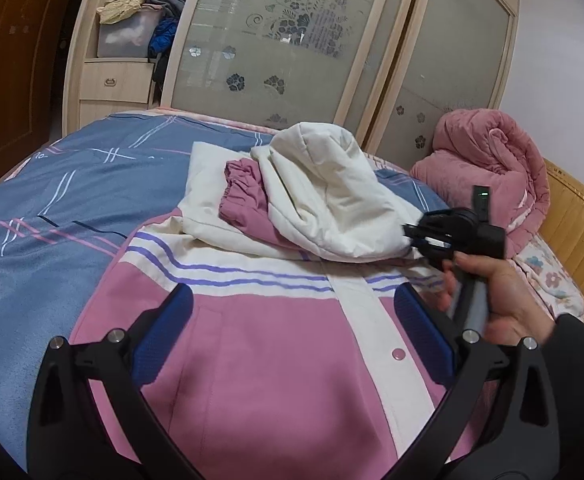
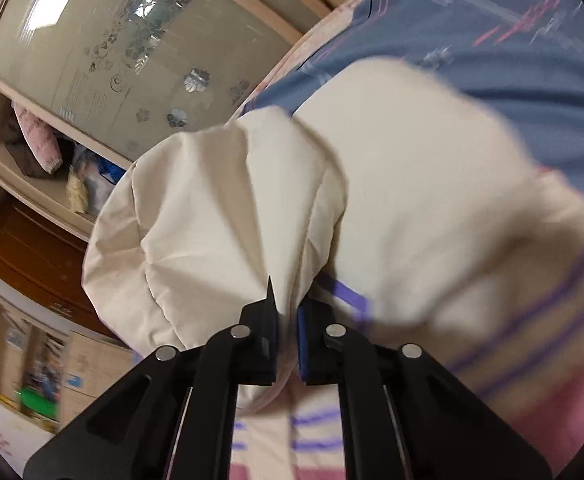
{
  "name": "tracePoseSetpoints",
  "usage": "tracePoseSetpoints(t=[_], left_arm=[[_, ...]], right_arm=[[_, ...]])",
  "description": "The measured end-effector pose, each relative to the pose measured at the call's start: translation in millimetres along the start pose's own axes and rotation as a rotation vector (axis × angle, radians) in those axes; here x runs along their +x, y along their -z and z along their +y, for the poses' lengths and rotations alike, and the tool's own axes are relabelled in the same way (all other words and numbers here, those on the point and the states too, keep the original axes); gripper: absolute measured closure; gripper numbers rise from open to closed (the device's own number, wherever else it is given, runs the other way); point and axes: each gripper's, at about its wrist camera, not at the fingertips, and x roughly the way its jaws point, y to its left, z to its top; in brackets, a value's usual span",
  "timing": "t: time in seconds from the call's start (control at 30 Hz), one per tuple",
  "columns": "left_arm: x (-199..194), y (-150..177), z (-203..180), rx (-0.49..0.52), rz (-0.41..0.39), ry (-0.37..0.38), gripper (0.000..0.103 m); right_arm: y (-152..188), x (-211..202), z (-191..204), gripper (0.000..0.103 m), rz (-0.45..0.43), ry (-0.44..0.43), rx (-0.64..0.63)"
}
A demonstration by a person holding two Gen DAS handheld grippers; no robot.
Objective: Fold large clothes
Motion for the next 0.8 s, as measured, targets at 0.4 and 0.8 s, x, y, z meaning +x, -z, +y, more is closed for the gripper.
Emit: tracePoseSetpoints(t=[0.4, 0.8], left_arm=[[4.2, 7.5, -5.2, 0.043, 0.030, -0.012, 0.002], [-79.1, 36.4, -26.7, 0.214, -0.042, -0.074, 0.002]], right_arm=[[36.0, -49.8, -17.2, 0.025, -0.072, -0.082, -0.093], [186.6, -280.7, -22.0, 0.001, -0.429, 0.053, -0.638]])
